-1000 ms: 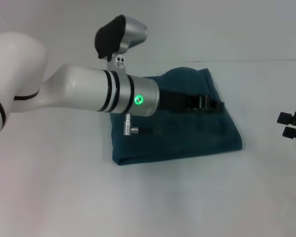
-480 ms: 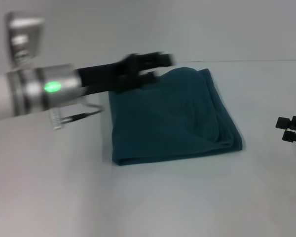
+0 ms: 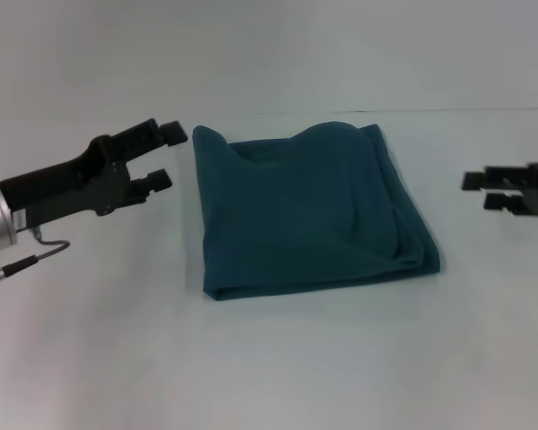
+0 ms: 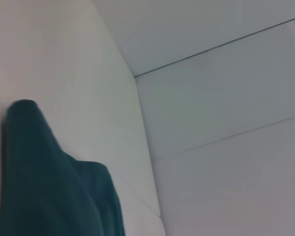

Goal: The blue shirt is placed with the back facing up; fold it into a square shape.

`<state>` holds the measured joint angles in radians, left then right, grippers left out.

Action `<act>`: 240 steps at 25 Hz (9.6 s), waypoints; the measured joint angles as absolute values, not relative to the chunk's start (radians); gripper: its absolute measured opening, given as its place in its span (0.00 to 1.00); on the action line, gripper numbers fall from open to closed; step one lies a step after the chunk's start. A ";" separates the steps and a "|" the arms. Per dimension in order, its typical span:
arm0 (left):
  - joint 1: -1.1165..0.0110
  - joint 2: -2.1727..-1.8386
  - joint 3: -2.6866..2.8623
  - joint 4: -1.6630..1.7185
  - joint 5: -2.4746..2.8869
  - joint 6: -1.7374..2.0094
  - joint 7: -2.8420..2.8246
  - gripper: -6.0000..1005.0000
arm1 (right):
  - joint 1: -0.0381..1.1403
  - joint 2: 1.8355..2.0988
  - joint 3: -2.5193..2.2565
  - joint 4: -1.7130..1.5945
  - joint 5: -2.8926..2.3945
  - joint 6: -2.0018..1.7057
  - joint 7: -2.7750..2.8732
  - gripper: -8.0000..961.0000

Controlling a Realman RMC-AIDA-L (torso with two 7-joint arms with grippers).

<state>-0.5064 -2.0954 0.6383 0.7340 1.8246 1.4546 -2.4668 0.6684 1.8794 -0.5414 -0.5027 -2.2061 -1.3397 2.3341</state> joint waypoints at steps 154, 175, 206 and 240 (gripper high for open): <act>-0.512 -2.120 0.607 0.684 1.825 1.350 -2.399 0.96 | 0.888 2.043 -0.899 -0.507 -2.369 -0.746 2.591 0.40; -0.513 -2.120 0.606 0.681 1.825 1.334 -2.400 0.96 | 0.922 2.066 -0.947 -0.473 -2.373 -0.683 2.577 0.27; -0.514 -2.118 0.606 0.669 1.825 1.307 -2.396 0.96 | 0.884 2.091 -1.176 -0.679 -2.415 -0.699 2.559 0.05; -0.521 -2.120 0.606 0.656 1.825 1.307 -2.405 0.95 | 0.880 2.040 -1.113 -0.533 -2.419 -0.640 2.591 0.10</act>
<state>-0.5210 -2.1200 0.6058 0.6556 1.8248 1.3071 -2.4047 0.8805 2.0401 -1.1128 -0.5330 -2.4190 -0.6400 2.5905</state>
